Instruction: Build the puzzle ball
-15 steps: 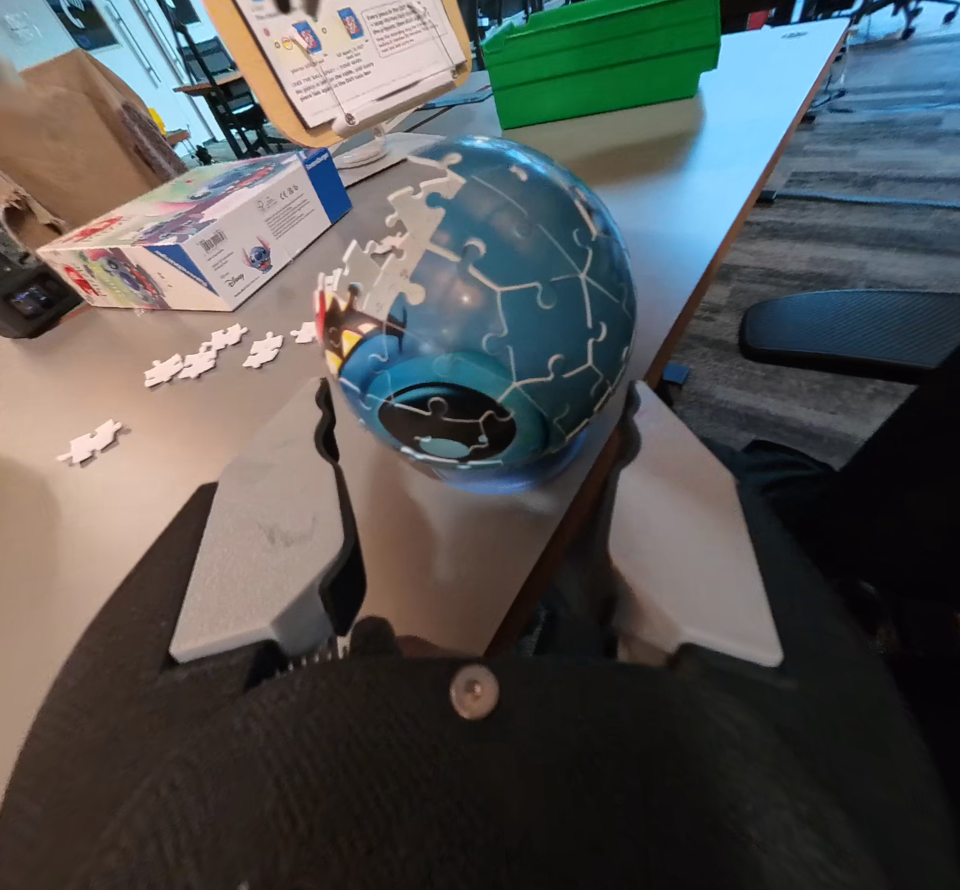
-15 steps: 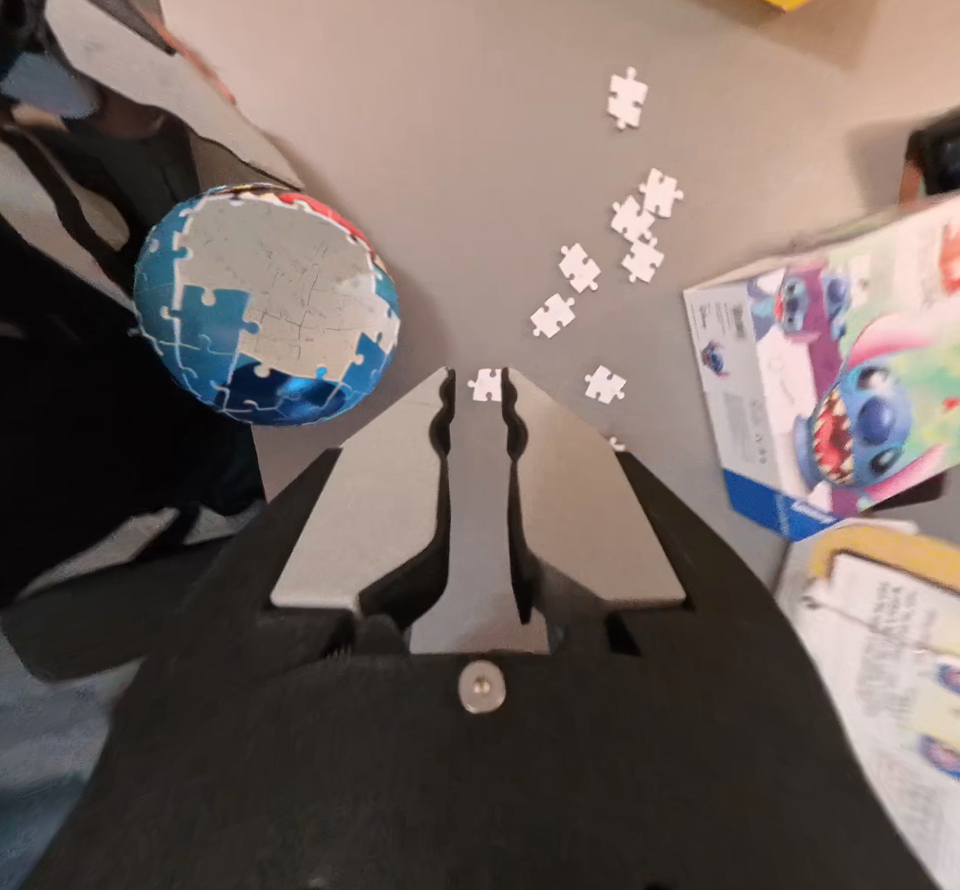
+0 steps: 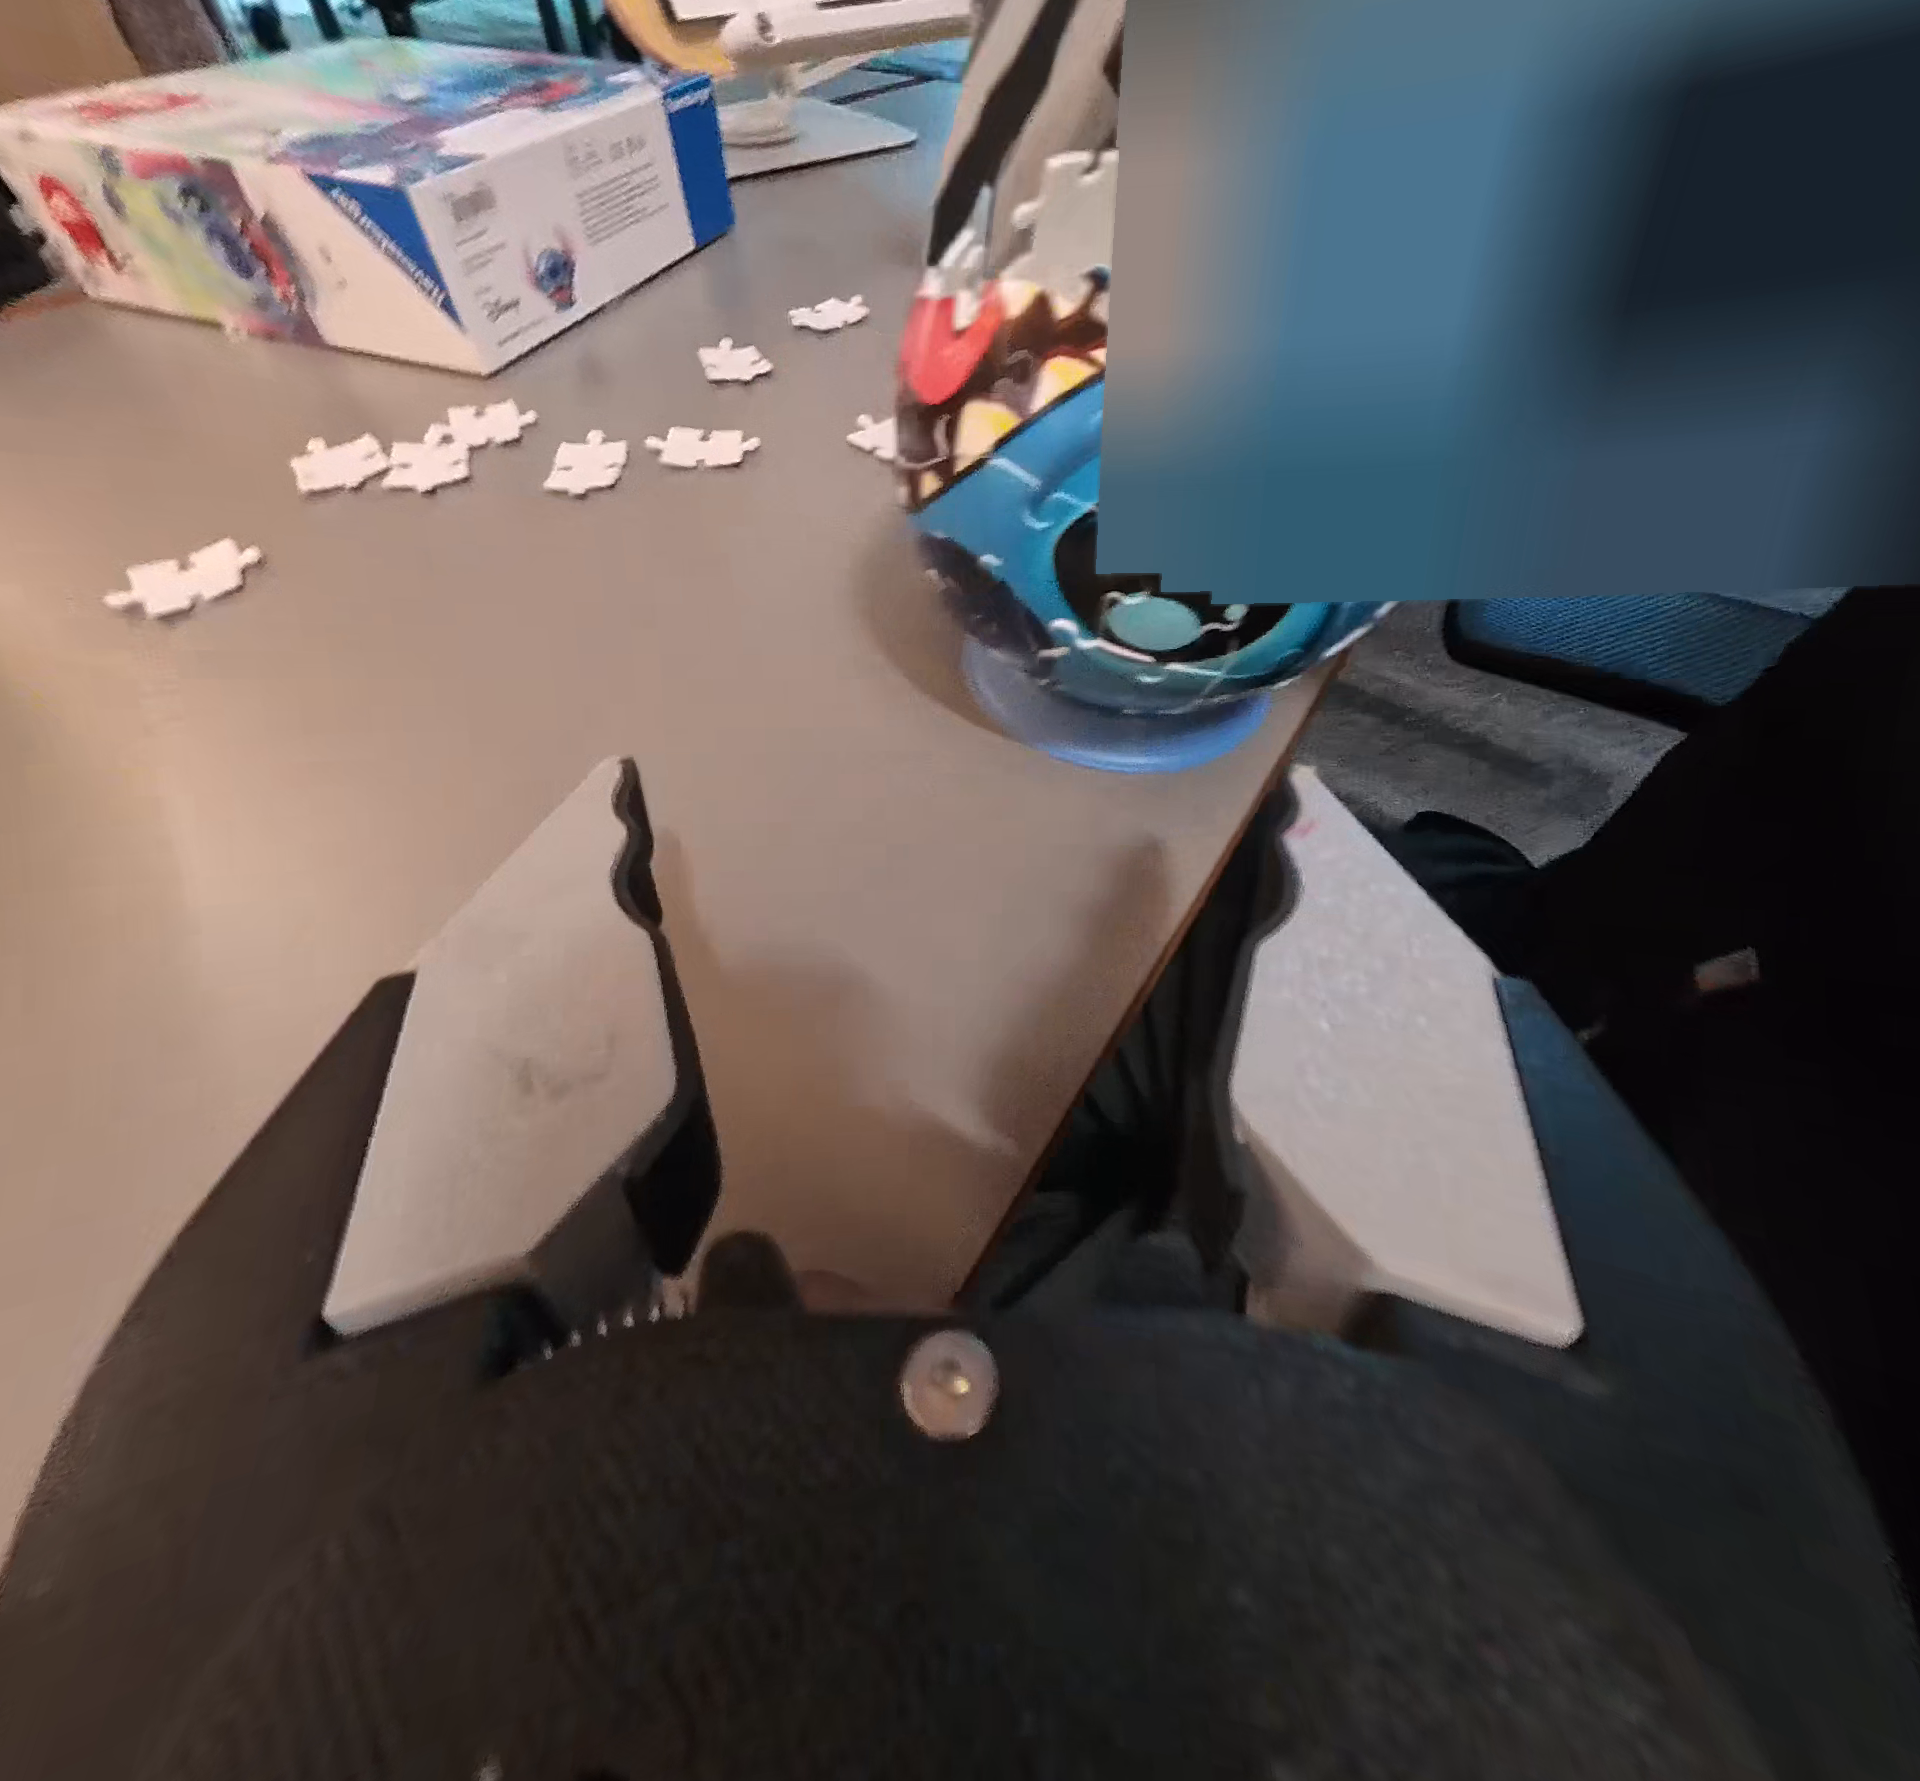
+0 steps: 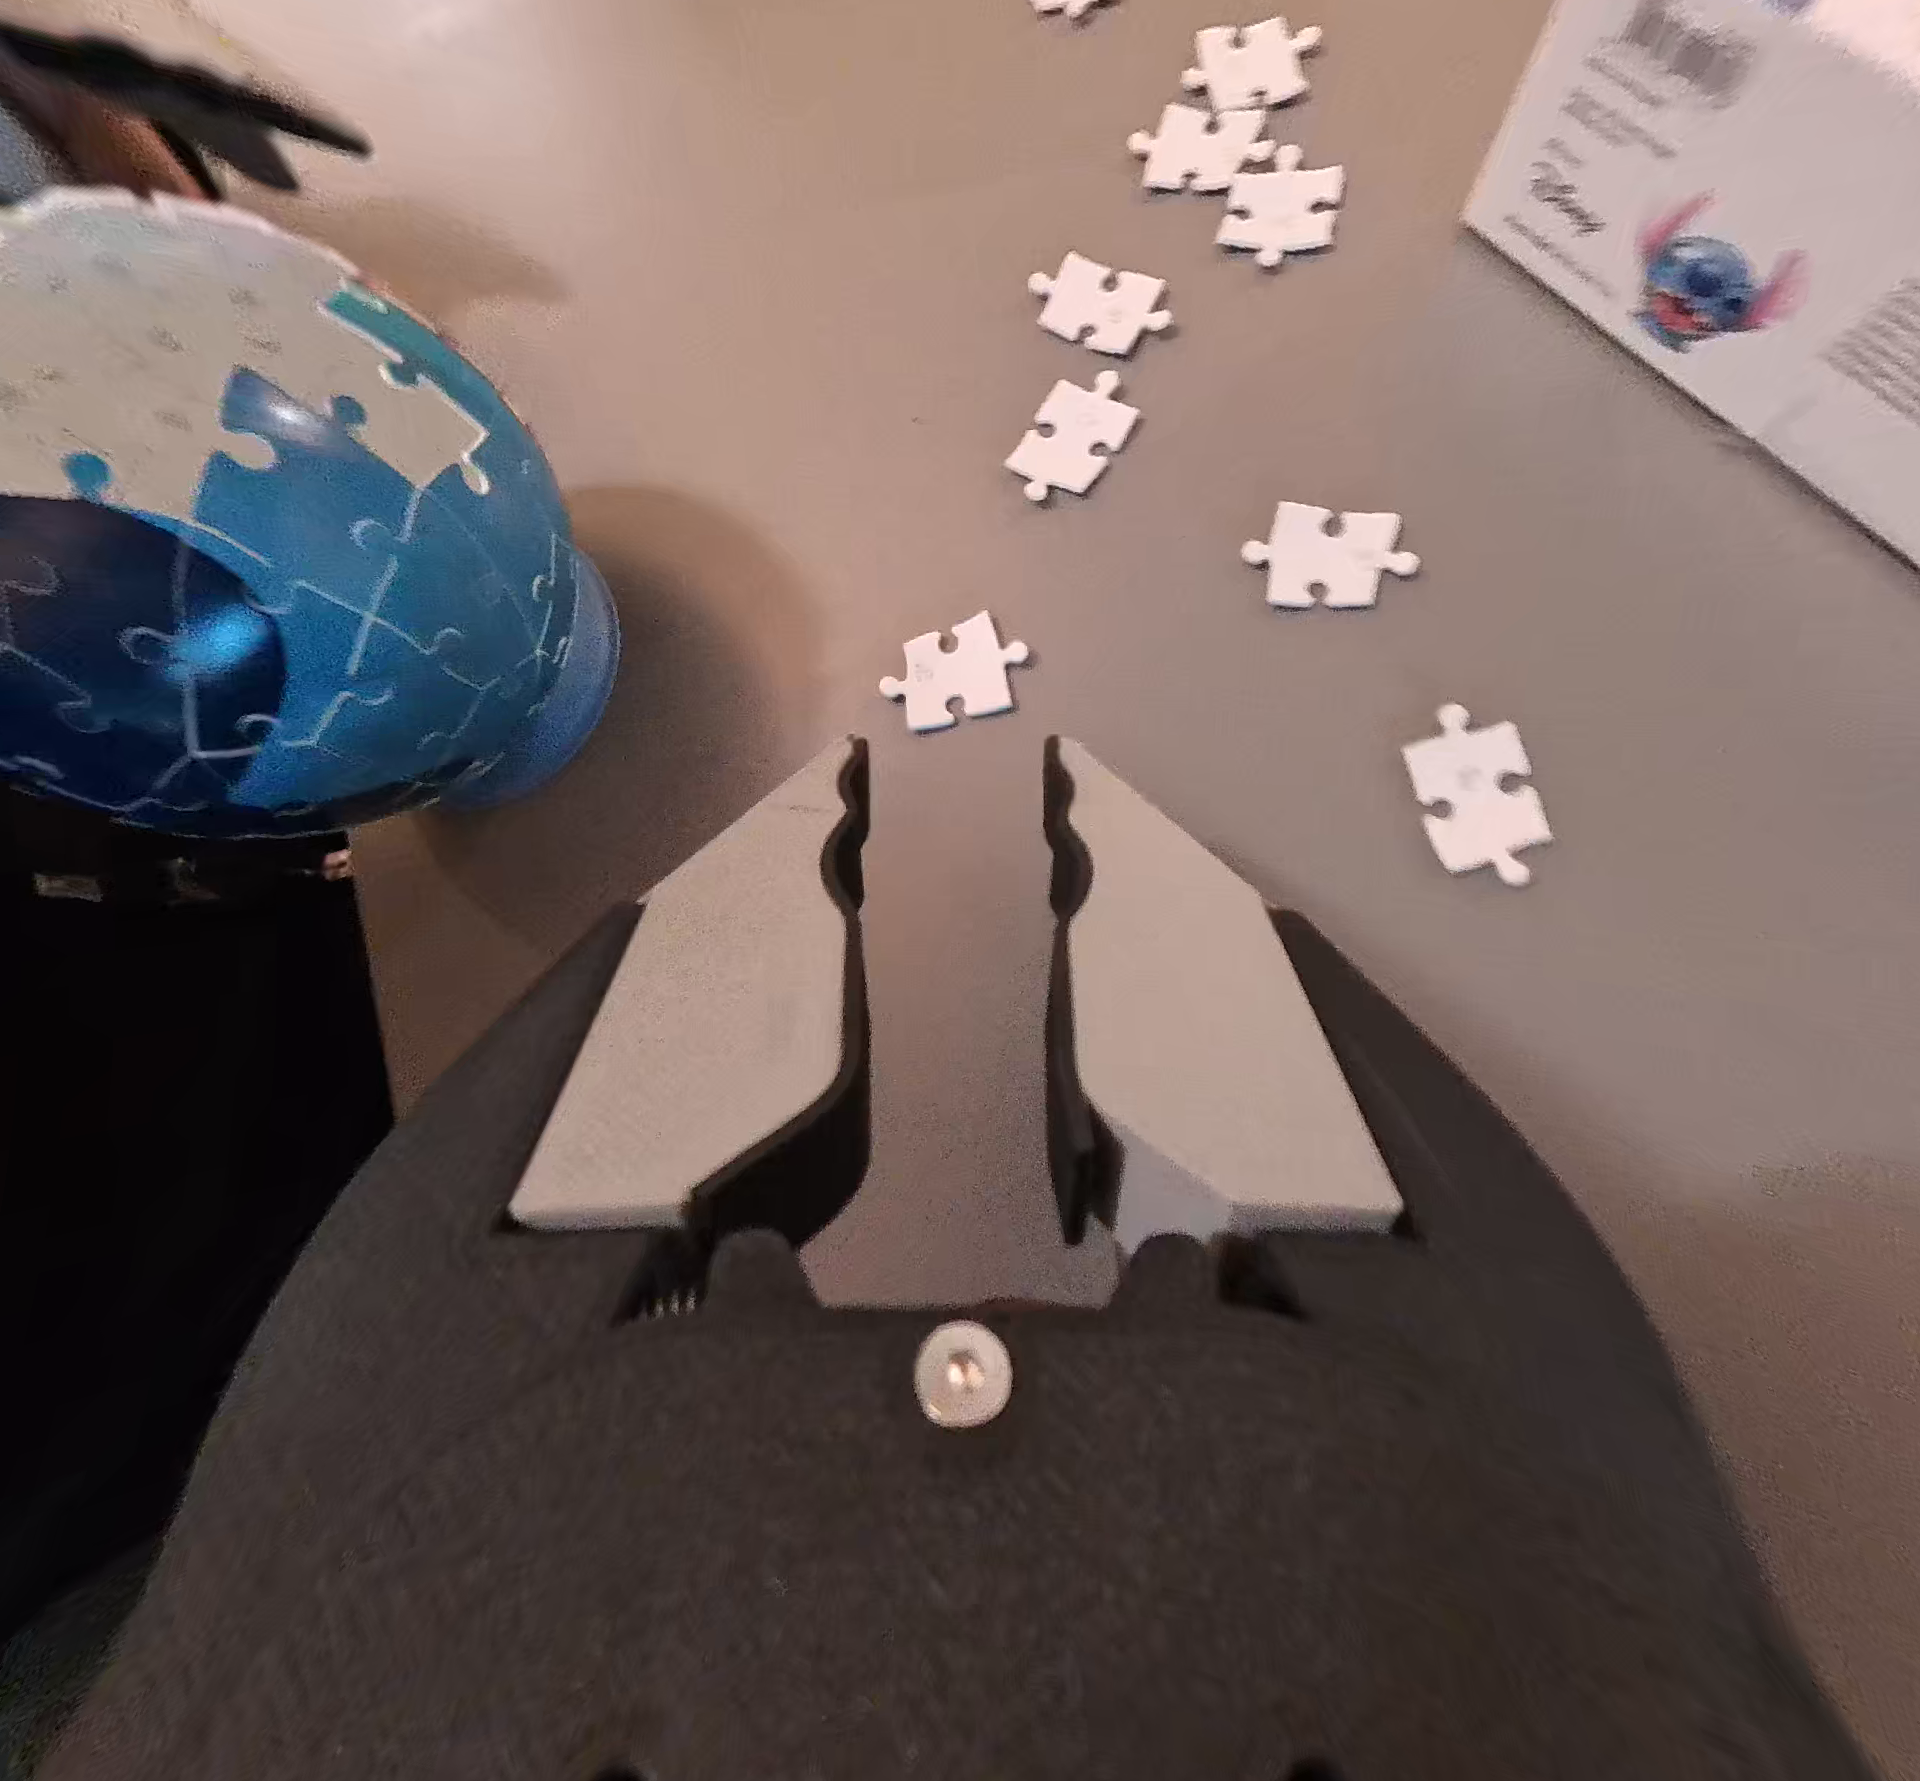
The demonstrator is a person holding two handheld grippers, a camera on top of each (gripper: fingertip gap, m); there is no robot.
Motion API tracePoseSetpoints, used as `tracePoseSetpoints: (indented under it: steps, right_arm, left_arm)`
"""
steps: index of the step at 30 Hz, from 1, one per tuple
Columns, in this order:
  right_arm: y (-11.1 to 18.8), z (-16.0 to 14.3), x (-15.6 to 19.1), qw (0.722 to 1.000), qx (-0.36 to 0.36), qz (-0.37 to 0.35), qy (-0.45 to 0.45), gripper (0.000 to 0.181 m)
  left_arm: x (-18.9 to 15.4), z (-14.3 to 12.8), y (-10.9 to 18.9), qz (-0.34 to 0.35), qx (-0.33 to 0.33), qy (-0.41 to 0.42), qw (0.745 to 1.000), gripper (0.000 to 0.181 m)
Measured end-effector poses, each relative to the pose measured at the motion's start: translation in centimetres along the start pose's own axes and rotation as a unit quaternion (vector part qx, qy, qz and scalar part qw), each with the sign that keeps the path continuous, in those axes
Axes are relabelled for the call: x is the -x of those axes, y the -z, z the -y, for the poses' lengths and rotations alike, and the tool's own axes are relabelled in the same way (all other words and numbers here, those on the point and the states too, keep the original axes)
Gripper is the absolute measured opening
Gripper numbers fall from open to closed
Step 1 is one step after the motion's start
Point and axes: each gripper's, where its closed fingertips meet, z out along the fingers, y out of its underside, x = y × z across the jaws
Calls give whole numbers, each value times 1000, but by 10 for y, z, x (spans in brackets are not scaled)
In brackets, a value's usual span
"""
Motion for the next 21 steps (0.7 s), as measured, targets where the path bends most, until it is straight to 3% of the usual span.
tracePoseSetpoints:
  steps: [10,14,16,21]
  right_arm:
    - [-60,-14,-4,989,66,-6,129,38]
    - [-64,-12,-4,989,60,2,137,43]
    - [-64,-12,-4,988,52,-1,142,35]
    - [-64,-13,1,989,35,-6,140,34]
  left_arm:
    - [14,5,6,20,5,49,999,106]
    - [16,-3,5,39,30,45,998,105]
    - [17,-4,6,49,39,42,997,102]
    - [21,2,14,72,51,33,996,98]
